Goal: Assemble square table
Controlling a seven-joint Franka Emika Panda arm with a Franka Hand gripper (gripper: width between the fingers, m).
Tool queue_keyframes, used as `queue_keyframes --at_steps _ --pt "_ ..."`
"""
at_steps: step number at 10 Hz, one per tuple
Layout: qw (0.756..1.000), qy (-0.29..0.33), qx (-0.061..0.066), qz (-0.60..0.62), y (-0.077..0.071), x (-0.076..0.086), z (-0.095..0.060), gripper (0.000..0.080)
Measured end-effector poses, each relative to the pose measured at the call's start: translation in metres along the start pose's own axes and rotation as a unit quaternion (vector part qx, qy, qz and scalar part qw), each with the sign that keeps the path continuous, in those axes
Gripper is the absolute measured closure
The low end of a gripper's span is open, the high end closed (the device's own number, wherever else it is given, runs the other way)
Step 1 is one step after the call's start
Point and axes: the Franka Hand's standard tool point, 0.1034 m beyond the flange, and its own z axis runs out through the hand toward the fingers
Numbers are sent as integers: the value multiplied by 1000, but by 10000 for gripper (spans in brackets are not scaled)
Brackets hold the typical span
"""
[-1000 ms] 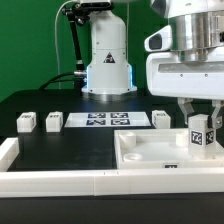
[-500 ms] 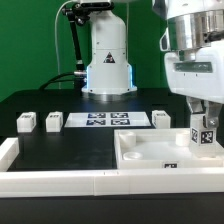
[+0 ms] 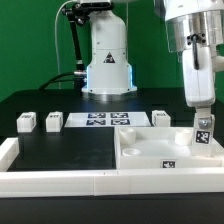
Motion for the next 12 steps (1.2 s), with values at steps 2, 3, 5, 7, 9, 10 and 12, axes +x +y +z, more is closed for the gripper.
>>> queue_keyframes --at_steps 2,3,5,7,9,10,12 --pt "1000 4 3 30 -2 3 -1 505" --pt "999 0 2 38 -1 2 0 425" --pt "1000 -3 0 27 2 -1 1 292" --pt "1000 -3 -18 -7 7 -4 1 159" --pt "997 -7 -23 -78 8 -8 -2 151" --pt "991 -12 -24 -129 9 -9 -4 150" --pt "984 -19 -23 -176 10 -5 -5 150"
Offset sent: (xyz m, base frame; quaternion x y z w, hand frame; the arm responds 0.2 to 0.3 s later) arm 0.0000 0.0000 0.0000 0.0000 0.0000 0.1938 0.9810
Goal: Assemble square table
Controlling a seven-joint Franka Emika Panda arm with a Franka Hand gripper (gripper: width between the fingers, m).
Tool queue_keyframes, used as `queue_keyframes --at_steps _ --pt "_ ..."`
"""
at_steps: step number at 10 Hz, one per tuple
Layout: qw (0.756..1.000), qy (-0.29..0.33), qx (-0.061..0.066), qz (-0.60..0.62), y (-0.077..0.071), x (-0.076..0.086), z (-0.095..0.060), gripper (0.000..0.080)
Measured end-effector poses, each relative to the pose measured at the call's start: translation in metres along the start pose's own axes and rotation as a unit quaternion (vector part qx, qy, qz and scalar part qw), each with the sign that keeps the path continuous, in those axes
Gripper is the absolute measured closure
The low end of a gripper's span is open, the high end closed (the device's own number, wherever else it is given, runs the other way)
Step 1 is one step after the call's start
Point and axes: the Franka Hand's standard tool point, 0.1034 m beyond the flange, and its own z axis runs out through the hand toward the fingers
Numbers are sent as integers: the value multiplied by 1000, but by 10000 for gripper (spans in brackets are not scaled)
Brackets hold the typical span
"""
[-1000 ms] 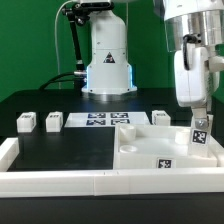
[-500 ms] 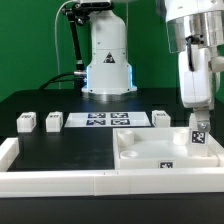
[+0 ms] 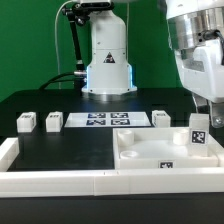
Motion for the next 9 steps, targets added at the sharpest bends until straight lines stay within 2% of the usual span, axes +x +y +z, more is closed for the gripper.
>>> queue_keyframes --at_steps 2,7,9 --pt "999 -4 6 -48 -1 3 -8 150" --pt "998 -2 3 -60 1 2 -6 150" --pt "977 4 0 -214 2 2 -5 150"
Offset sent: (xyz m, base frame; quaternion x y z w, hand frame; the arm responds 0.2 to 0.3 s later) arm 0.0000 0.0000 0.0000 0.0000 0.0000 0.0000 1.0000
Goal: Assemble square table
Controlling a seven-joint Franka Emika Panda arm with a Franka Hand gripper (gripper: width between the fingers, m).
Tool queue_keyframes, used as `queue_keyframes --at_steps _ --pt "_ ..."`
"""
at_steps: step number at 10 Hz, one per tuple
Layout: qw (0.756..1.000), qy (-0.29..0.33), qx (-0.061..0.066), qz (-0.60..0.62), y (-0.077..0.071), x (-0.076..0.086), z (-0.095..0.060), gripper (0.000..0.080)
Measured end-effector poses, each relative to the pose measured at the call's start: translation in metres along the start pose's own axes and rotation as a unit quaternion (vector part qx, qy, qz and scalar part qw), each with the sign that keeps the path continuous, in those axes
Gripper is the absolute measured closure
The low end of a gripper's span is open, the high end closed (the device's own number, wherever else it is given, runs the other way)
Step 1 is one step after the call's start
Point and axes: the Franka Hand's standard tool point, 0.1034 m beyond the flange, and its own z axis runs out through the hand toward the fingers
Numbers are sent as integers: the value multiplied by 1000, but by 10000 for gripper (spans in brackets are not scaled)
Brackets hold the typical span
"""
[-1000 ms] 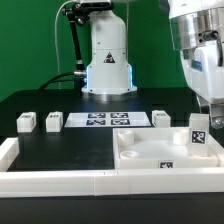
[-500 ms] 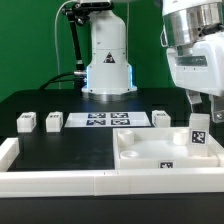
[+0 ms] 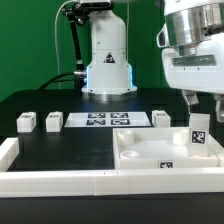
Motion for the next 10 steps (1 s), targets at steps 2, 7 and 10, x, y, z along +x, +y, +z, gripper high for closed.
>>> queue_keyframes --at_steps 2,7,10 --pt "995 -13 -4 -96 8 13 -2 150" --pt "999 -11 2 -49 6 15 -10 150" --pt "971 16 -13 -239 14 11 -6 150"
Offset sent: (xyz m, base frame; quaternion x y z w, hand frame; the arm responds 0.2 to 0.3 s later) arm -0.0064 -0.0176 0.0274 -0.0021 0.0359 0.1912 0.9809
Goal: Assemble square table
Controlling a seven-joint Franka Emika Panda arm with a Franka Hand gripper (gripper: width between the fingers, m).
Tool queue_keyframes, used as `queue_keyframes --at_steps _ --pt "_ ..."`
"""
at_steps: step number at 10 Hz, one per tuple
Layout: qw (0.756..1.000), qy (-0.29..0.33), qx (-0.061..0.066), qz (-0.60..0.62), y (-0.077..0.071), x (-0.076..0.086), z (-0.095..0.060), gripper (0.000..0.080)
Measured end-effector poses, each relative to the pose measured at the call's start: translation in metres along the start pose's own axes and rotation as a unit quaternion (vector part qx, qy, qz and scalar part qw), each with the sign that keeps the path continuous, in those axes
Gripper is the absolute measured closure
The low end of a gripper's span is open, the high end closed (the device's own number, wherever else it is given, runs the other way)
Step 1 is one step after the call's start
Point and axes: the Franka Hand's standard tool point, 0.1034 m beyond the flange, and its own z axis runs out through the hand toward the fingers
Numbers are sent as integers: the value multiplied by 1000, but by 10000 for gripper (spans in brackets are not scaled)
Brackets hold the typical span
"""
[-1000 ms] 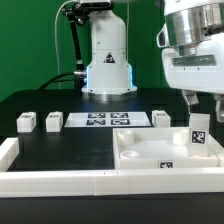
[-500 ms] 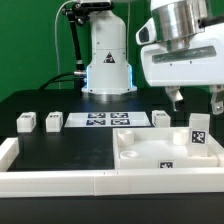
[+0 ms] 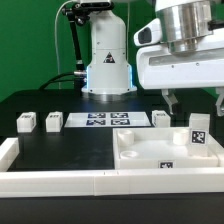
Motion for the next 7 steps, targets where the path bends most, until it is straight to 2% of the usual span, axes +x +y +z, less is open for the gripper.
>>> queue_keyframes --at_steps 2,3,7 --pt "990 -52 -11 -127 9 -4 -3 150" --pt "993 -45 -2 -105 11 4 -10 150" --pt "995 -38 -3 -89 14 3 -9 150"
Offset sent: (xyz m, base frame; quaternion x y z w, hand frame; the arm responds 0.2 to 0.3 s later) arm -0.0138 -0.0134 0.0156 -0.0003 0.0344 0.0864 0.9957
